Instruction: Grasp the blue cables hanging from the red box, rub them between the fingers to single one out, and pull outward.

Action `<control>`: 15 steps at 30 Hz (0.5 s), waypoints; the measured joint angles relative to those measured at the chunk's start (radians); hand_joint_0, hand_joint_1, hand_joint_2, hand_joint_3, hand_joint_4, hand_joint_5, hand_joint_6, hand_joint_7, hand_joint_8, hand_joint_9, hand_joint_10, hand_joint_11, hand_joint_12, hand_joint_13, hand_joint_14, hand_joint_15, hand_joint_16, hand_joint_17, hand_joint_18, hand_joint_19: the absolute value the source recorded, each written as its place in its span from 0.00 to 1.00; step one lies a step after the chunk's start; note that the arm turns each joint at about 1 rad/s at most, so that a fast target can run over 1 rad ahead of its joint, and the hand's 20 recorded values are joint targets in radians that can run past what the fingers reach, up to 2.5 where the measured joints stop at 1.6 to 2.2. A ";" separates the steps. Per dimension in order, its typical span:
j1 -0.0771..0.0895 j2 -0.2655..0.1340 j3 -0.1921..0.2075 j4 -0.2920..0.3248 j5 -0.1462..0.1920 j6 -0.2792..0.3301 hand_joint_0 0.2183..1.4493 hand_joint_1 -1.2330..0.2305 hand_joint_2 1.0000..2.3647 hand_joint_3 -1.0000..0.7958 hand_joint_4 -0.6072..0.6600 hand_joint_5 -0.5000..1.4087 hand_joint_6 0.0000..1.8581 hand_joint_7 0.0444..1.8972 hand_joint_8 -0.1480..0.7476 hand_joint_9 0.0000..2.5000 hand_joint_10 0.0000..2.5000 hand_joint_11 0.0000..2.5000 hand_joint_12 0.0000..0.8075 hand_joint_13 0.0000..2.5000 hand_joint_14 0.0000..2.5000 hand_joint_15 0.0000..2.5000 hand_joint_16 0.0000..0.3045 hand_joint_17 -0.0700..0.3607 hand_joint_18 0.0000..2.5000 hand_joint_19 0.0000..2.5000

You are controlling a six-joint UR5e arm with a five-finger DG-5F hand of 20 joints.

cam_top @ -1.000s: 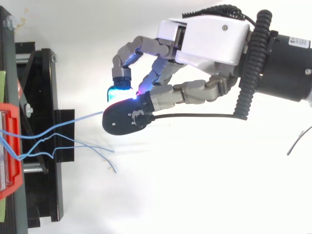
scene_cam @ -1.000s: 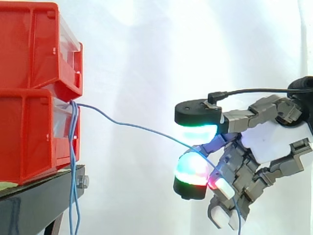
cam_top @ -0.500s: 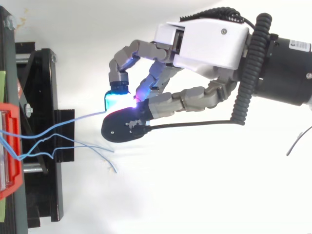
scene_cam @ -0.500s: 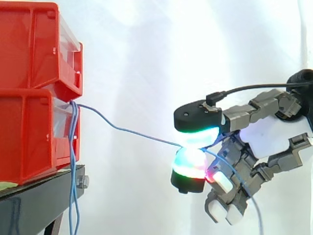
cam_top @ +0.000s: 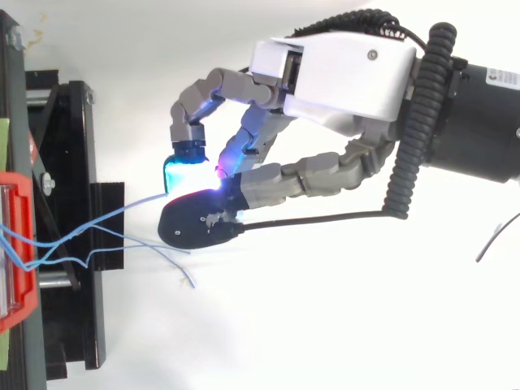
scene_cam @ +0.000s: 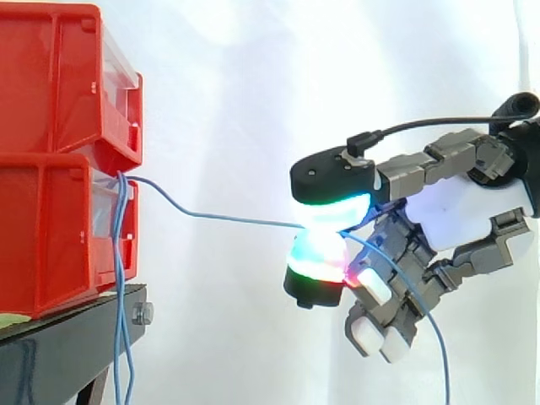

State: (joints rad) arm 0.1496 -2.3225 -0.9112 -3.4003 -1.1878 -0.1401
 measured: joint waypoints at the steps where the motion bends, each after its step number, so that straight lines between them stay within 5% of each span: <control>1: 0.000 0.000 0.003 0.000 0.000 0.001 0.33 0.29 0.01 0.58 0.48 0.20 0.49 0.60 0.52 0.47 0.01 0.27 0.48 0.38 0.01 0.26 0.18 0.45 0.31 0.24; 15: 0.003 -0.001 -0.010 0.007 -0.011 0.008 0.32 0.29 0.01 0.59 0.47 0.21 0.49 0.61 0.52 0.41 0.01 0.20 0.53 0.36 0.01 0.20 0.18 0.46 0.32 0.21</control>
State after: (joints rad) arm 0.1522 -2.3231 -0.9215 -3.3931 -1.1983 -0.1325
